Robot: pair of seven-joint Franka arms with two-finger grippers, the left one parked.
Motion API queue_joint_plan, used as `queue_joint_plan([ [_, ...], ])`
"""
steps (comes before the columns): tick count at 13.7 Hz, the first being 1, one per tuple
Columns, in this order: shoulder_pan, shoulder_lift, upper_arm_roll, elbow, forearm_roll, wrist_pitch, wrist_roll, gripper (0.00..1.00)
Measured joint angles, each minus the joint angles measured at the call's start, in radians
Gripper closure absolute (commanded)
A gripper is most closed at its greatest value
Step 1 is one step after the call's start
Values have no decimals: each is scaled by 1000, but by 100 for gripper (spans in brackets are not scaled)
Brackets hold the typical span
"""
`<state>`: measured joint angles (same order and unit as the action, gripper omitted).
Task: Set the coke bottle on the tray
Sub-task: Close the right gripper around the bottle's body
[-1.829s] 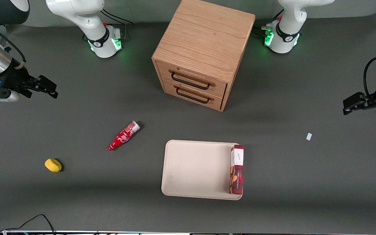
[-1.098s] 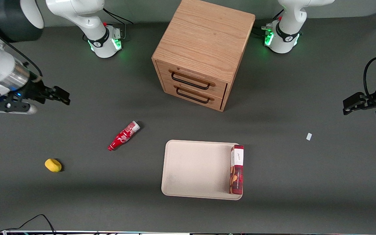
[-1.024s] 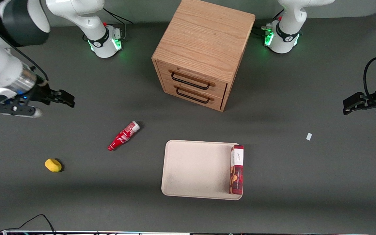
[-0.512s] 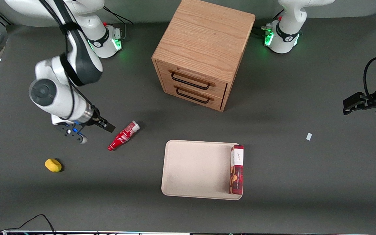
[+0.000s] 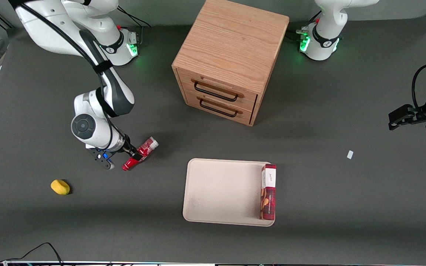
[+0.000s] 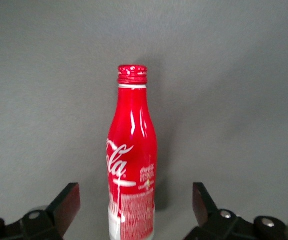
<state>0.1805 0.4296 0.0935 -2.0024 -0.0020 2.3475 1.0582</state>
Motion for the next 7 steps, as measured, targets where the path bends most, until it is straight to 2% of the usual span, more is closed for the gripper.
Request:
queue_joint_plan([
  [5, 16, 65, 4, -9, 0, 92, 24, 0],
  [7, 16, 76, 4, -15, 0, 119, 29, 8],
])
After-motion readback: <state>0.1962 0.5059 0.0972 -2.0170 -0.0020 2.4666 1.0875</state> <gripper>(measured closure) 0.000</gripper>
